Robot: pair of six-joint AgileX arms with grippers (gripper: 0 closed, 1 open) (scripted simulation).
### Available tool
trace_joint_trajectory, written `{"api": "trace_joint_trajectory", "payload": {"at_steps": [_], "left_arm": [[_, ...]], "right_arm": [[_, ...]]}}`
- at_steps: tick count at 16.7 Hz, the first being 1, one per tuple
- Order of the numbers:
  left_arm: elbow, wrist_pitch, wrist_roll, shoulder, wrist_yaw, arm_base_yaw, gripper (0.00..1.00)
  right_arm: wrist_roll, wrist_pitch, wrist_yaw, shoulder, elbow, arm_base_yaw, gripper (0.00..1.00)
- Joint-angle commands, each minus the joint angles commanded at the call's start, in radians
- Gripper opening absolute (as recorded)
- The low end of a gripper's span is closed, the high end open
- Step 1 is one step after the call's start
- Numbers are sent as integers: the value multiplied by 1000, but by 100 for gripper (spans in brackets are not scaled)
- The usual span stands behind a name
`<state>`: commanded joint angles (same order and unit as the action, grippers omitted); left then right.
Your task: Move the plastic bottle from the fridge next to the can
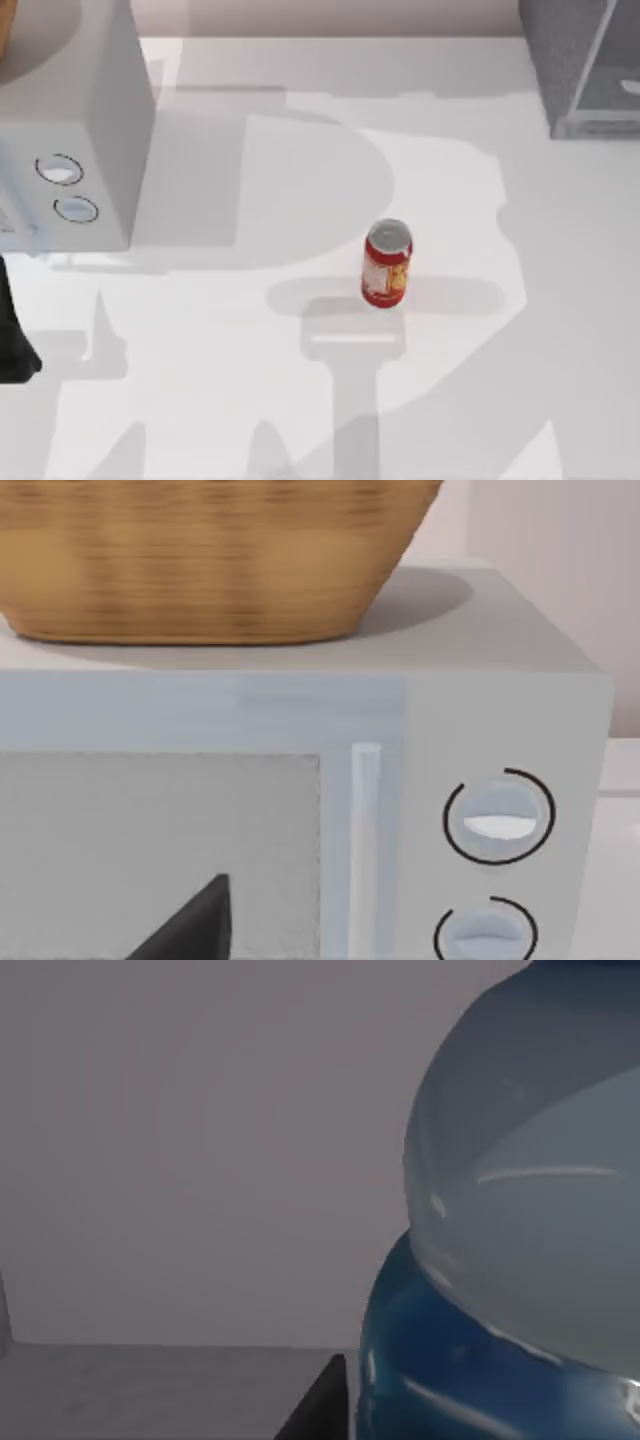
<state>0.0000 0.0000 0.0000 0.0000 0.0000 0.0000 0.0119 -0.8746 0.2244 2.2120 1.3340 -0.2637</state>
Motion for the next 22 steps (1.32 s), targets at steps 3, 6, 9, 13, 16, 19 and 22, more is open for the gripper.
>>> {"api": "trace_joint_trajectory", "payload": {"at_steps": [3, 6, 9, 13, 16, 19, 22], "left_arm": [[0, 0, 0, 0, 0, 0, 100], [0, 0, 0, 0, 0, 0, 100], [0, 0, 0, 0, 0, 0, 100], [0, 0, 0, 0, 0, 0, 100], [0, 0, 0, 0, 0, 0, 100], [0, 0, 0, 0, 0, 0, 100], [0, 0, 0, 0, 0, 0, 100]], "right_arm": [[-2, -2, 0, 4, -3, 0, 0], [-1, -20, 5, -24, -41, -9, 0], [-2, -68, 25, -102, -167, -31, 0], [-3, -154, 65, -238, -413, -65, 0], [-3, -215, 93, -332, -568, -89, 0], [-3, -248, 107, -381, -633, -101, 0], [-3, -249, 107, -382, -634, -102, 0]]}}
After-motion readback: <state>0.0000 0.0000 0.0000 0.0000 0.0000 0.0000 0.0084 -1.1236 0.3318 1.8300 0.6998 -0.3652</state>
